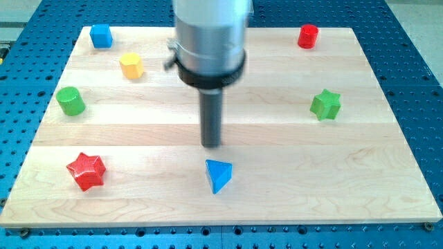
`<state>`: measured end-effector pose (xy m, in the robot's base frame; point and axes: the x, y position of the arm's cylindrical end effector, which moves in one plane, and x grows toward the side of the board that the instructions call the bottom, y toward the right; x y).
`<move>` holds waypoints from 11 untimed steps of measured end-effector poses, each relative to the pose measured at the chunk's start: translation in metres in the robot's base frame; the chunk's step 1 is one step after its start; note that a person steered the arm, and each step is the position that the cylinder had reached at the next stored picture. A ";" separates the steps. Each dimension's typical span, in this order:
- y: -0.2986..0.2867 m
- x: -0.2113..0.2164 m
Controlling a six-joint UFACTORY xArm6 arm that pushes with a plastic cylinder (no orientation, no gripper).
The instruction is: Slide the yellow hexagon to the center of the board
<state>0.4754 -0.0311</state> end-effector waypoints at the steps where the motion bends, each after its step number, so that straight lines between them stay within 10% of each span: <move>1: -0.106 -0.044; 5: -0.141 -0.162; 7: -0.044 -0.082; 9: -0.030 -0.128; 11: 0.075 -0.017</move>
